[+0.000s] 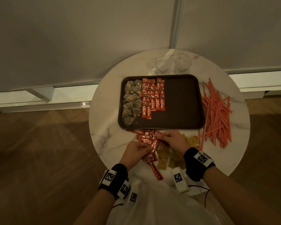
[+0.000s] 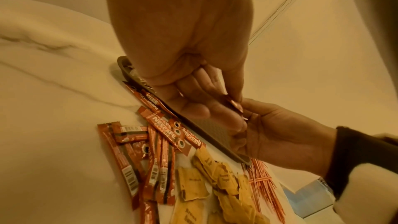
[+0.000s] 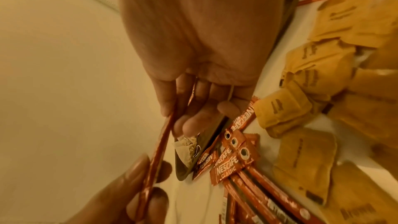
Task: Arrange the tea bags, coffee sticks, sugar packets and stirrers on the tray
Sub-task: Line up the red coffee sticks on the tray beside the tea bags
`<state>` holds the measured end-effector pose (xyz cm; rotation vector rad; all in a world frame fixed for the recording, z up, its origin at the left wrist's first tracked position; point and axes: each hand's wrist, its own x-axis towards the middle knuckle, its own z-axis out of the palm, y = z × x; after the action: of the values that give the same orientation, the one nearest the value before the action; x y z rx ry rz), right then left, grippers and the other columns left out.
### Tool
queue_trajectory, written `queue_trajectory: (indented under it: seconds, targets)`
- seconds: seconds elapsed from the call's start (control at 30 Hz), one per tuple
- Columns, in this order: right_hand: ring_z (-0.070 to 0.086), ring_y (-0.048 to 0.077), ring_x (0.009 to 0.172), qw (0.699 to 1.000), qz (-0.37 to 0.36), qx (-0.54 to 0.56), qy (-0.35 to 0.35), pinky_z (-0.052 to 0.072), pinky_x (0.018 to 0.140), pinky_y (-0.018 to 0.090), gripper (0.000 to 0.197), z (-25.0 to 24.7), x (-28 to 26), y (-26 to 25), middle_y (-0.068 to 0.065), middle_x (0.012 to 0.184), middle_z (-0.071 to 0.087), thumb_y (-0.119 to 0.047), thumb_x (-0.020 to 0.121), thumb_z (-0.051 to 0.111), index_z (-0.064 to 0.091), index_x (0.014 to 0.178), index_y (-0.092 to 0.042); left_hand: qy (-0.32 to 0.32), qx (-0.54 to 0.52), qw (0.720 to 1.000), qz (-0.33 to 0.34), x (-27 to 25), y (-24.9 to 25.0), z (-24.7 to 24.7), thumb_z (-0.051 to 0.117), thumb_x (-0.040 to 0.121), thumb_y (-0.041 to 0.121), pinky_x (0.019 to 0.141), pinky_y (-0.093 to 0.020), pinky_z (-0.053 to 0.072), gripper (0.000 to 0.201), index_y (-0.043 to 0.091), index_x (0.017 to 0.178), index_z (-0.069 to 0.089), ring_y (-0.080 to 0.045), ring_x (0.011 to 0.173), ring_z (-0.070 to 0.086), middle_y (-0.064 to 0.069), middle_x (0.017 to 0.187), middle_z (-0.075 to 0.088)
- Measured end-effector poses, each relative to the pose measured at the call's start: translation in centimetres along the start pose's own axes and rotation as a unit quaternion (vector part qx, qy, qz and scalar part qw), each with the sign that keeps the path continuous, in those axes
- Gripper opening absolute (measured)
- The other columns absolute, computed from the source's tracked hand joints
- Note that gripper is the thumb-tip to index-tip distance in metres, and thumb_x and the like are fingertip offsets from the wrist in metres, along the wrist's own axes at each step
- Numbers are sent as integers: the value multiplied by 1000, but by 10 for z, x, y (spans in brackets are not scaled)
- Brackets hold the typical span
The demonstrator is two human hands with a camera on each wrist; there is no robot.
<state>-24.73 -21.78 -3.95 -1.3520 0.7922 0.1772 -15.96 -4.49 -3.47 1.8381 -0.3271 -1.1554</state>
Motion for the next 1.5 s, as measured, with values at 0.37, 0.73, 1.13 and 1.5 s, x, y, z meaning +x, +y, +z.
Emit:
queue_trajectory:
  seconds: [0.37,0.73,1.13,1.5]
  targets:
    - [62,14,63,1000,9,25,6,52,64,23,19,-10,20,-5,7,77,72,-19,89,70,75,94,-1,45,-36,998,-7,39,12,4,62,96,25,53,-27,55,19,8,95,72,-15,56,69,-5,72,75]
    - [60,12,56,998,40,-7,46,53,60,23,13,-21,80,-9,11,79,72,-16,86,74,74,89,-3,91,-9,995,-35,78,5,-9,58,98,19,55,-15,51,18,10,94,74,-10,59,69,-2,76,75]
    - [52,7,42,985,26,-140,96,50,50,20,14,-25,147,-24,0,68,68,-24,88,73,70,77,-15,151,54,976,-148,80,-40,-50,58,97,38,43,-17,43,58,-2,56,66,-10,33,51,-7,42,60]
    - [54,8,44,980,34,-158,114,49,49,21,13,-21,159,-28,1,70,70,-27,88,73,69,78,-20,126,54,980,-142,83,-44,-53,58,97,37,37,-21,39,61,6,45,61,-18,32,50,-15,45,60]
